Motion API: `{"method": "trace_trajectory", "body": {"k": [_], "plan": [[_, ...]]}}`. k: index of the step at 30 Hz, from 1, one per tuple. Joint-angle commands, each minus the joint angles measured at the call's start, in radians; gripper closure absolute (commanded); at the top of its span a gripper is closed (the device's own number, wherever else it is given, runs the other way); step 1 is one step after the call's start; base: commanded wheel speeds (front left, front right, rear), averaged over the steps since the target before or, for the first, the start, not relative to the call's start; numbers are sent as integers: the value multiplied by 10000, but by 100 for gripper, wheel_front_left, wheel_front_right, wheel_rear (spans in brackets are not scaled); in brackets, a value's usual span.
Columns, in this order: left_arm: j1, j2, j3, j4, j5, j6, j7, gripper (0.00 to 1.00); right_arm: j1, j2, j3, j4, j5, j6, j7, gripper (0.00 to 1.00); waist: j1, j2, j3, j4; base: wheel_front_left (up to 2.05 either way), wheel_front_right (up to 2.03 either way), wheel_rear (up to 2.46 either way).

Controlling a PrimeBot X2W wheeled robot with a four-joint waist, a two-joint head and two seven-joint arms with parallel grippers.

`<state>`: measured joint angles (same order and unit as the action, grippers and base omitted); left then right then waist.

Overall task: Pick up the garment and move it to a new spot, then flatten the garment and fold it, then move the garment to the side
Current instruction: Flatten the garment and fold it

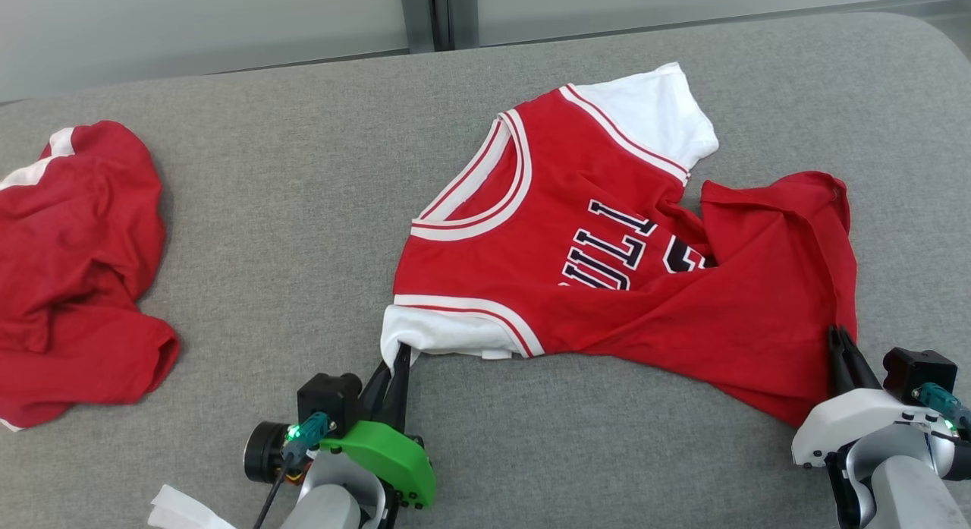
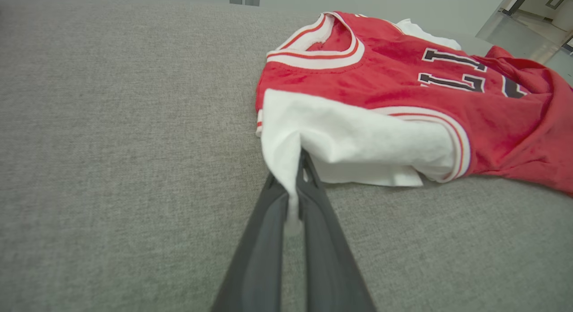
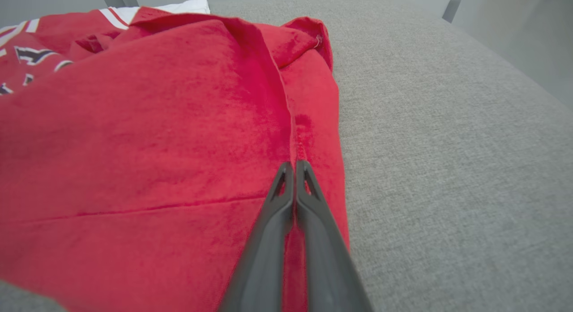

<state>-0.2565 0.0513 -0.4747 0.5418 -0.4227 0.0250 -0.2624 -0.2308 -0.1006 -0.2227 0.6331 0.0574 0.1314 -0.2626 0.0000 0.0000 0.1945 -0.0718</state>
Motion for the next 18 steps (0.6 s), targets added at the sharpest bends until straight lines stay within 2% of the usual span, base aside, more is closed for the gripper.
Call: {"method": "trace_trajectory", "body": {"k": [1,13,15,18], "plan": [[86,6,66,15,62,-60,-33,100,56,-35,16,-20,42,-15,-29,100,0,0,-12,-8,0,0,0],[205,5,426,-207,165,-61,-33,100,237,-109,429,-1056,526,-15,-30,100,0,0,-223,-76,0,0,0],[237,6,566,-419,161,-42,-33,100,294,-64,861,-1446,1075,-15,52,100,0,0,-290,-91,0,0,0],[168,8,838,-758,98,-121,-33,100,391,-71,1683,-2288,2655,-15,612,100,0,0,-368,-54,0,0,0]]}}
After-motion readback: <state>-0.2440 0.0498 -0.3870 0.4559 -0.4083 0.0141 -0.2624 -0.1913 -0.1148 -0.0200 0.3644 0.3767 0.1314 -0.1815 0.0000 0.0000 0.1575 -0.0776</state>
